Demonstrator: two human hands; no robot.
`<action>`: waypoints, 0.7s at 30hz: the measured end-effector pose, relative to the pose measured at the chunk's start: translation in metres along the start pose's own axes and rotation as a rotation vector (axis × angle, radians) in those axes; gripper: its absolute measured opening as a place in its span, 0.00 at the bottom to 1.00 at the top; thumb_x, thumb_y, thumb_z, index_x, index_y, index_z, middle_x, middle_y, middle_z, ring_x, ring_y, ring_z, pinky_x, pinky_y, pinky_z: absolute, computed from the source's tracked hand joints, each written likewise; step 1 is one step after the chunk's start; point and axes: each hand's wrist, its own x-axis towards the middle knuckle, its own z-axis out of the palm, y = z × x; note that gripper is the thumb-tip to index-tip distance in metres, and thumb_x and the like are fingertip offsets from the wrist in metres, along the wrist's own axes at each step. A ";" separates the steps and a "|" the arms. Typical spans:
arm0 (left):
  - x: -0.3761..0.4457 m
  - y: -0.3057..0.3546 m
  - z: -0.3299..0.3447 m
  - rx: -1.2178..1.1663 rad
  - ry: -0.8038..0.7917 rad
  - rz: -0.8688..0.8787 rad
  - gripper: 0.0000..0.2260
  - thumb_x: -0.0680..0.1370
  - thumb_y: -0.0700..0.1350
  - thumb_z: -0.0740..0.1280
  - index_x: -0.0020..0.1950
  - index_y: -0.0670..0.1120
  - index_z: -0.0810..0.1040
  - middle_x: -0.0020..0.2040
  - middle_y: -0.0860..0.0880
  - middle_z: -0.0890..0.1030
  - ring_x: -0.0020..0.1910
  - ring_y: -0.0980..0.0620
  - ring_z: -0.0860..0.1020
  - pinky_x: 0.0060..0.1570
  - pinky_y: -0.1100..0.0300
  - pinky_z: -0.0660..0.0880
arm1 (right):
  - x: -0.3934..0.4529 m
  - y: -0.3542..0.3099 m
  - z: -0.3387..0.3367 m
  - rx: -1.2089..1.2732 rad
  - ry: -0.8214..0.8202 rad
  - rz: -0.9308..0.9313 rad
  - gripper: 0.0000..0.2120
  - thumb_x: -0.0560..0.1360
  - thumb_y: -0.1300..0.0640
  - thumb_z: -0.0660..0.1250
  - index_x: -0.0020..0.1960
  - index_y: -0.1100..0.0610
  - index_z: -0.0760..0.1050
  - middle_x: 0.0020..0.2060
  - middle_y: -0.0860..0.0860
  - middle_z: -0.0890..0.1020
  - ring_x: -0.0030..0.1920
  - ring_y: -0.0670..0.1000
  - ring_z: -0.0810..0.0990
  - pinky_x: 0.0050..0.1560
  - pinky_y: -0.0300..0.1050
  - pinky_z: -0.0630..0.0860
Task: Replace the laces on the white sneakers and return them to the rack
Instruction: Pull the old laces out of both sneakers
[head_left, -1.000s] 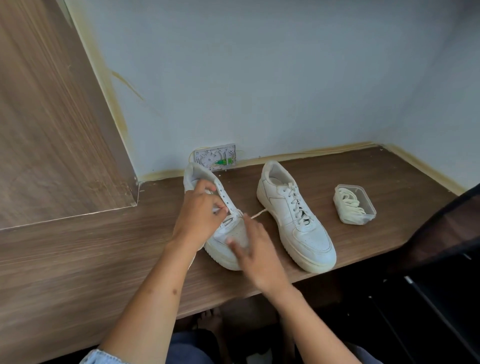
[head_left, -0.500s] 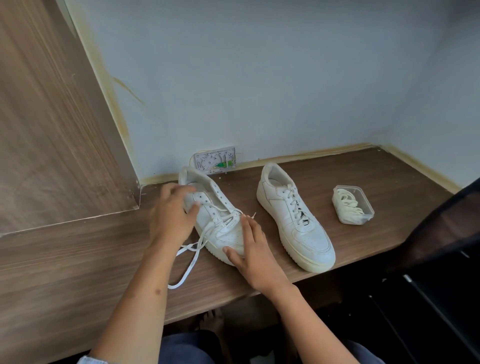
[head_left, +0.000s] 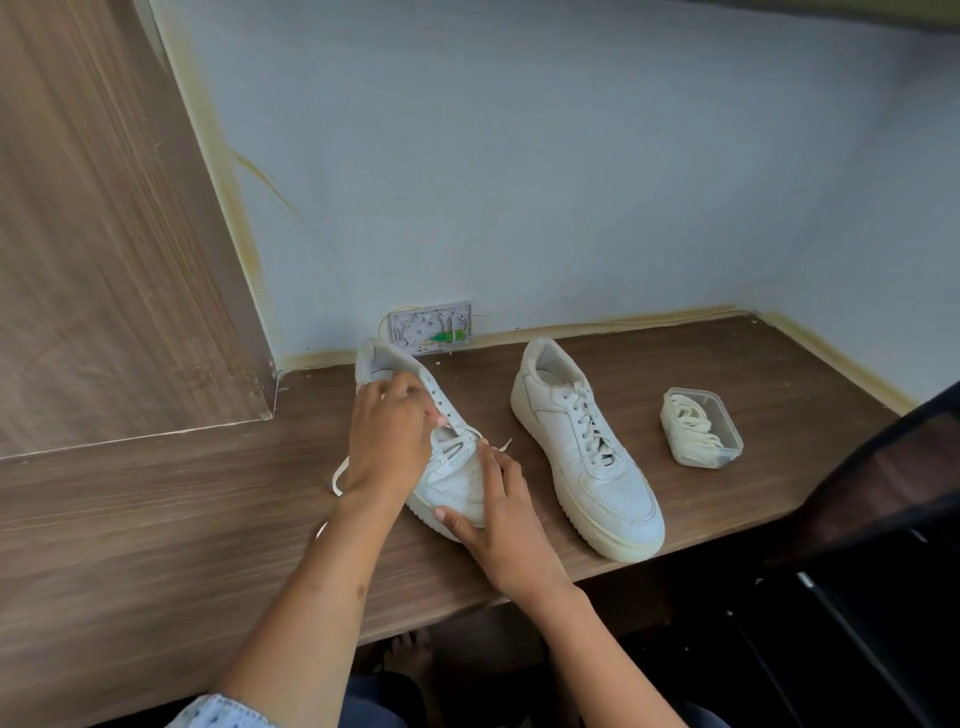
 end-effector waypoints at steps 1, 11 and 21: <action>0.000 0.000 0.000 -0.026 0.038 -0.008 0.04 0.76 0.38 0.69 0.49 0.44 0.83 0.56 0.48 0.77 0.52 0.43 0.75 0.51 0.53 0.71 | 0.000 0.000 0.000 -0.004 0.001 0.000 0.41 0.77 0.41 0.65 0.79 0.54 0.46 0.74 0.51 0.56 0.75 0.47 0.55 0.71 0.33 0.48; 0.002 -0.044 -0.020 -0.496 0.525 -0.686 0.12 0.84 0.41 0.55 0.59 0.34 0.71 0.62 0.38 0.70 0.45 0.44 0.81 0.46 0.57 0.71 | 0.000 0.000 -0.001 -0.008 -0.008 0.010 0.41 0.77 0.40 0.64 0.79 0.54 0.45 0.74 0.50 0.56 0.74 0.47 0.54 0.71 0.33 0.49; -0.013 -0.051 -0.019 -0.148 0.059 -0.615 0.21 0.77 0.37 0.65 0.69 0.48 0.66 0.68 0.41 0.65 0.64 0.36 0.68 0.60 0.42 0.68 | 0.000 -0.006 -0.008 0.021 0.041 0.053 0.39 0.71 0.36 0.69 0.75 0.49 0.58 0.64 0.46 0.65 0.66 0.45 0.63 0.68 0.38 0.62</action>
